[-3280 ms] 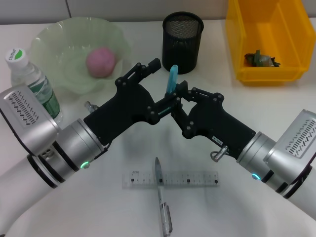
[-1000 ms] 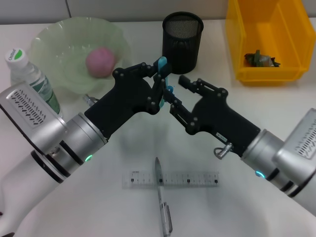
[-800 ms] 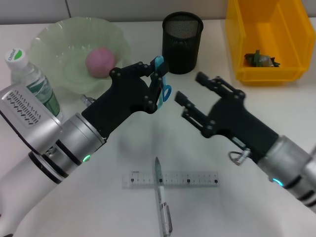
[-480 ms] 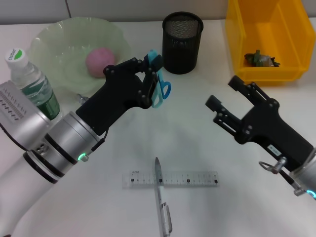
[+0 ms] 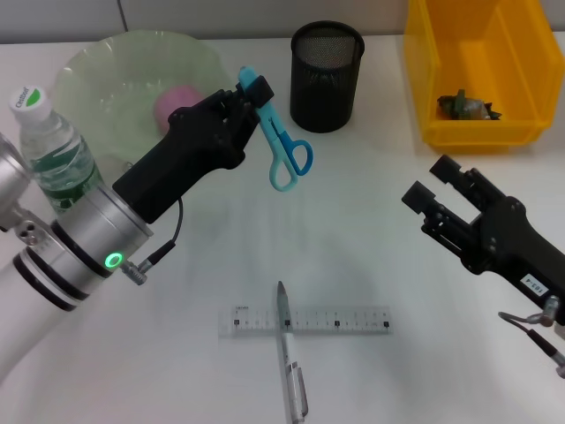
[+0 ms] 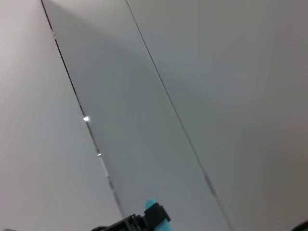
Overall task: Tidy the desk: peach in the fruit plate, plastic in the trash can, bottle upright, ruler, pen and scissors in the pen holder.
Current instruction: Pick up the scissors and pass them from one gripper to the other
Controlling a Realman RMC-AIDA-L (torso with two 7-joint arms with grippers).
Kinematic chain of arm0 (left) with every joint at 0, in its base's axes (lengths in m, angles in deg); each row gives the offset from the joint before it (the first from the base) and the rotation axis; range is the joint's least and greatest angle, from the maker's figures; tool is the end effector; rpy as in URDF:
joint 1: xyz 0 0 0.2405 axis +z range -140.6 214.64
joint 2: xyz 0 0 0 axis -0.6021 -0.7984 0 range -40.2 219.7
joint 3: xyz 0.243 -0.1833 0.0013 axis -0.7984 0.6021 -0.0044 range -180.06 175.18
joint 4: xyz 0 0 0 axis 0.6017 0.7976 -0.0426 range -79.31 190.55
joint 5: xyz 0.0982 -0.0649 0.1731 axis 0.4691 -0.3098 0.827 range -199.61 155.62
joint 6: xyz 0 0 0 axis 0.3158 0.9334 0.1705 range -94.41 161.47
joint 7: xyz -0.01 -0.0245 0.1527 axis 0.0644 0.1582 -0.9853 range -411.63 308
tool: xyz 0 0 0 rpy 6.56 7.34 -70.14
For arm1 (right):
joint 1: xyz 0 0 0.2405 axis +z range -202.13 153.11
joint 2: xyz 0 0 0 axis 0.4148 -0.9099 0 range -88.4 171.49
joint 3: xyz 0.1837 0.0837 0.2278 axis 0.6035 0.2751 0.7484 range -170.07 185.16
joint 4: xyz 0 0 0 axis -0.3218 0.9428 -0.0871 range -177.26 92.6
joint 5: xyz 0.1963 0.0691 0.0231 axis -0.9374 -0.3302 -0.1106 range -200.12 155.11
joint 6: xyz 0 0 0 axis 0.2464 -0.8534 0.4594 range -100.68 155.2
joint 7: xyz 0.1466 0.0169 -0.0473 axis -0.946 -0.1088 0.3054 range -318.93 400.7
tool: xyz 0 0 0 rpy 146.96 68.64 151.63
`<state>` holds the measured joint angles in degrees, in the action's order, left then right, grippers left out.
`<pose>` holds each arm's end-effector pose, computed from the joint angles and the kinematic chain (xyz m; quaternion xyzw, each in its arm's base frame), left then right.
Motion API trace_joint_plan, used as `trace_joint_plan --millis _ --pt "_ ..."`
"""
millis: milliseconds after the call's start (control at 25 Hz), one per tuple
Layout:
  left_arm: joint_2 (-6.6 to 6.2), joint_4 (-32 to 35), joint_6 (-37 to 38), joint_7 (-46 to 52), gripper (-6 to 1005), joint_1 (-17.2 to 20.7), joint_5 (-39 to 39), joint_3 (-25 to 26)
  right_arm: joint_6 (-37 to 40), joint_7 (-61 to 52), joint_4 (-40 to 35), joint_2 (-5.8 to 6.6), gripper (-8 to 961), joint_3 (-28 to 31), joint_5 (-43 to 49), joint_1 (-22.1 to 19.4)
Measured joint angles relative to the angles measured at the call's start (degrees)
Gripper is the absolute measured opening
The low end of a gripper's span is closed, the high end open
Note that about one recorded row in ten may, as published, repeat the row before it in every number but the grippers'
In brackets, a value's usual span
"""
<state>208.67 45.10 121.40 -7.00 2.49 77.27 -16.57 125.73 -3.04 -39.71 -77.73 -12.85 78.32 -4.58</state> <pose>-0.2541 0.3358 -0.0935 -0.7731 -0.2818 -0.5197 0.2299 0.3175 0.2513 -0.0751 -0.7796 0.2737 0.5045 0.2505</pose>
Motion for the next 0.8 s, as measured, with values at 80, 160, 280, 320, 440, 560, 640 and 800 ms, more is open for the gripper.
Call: trace_joint_plan --millis 80,160,280,320,440,560,640,800 --pt "-0.01 0.7 0.5 2.5 97 0.0 0.3 0.0 0.5 -6.2 -2.8 0.01 756 0.0 2.1 0.1" --pt "-0.06 1.9 1.9 8.9 97 0.2 0.6 0.1 1.1 -11.4 -5.4 0.07 755 0.0 4.3 0.3" --pt "0.05 2.0 3.2 14.6 97 1.3 0.2 1.1 1.7 -17.5 -8.4 0.11 755 0.0 7.2 0.7" --pt "0.07 1.9 3.4 15.4 98 1.5 0.2 1.4 1.9 -19.2 -9.0 0.12 755 0.0 7.6 0.9" --pt "0.17 1.7 3.9 18.3 100 2.1 0.2 2.9 2.5 -24.1 -9.6 0.33 755 0.0 7.9 1.9" --pt "0.23 0.6 4.1 25.4 103 2.5 0.2 4.2 3.0 -29.2 -9.7 0.51 755 -0.2 8.2 3.3" --pt "0.25 0.0 4.1 26.8 105 2.4 0.2 4.4 3.3 -32.5 -9.8 0.63 755 -0.9 8.4 4.4" --pt "0.26 -2.1 3.9 29.9 108 2.1 0.2 5.3 4.5 -38.5 -10.9 0.71 756 -2.0 8.4 6.1"
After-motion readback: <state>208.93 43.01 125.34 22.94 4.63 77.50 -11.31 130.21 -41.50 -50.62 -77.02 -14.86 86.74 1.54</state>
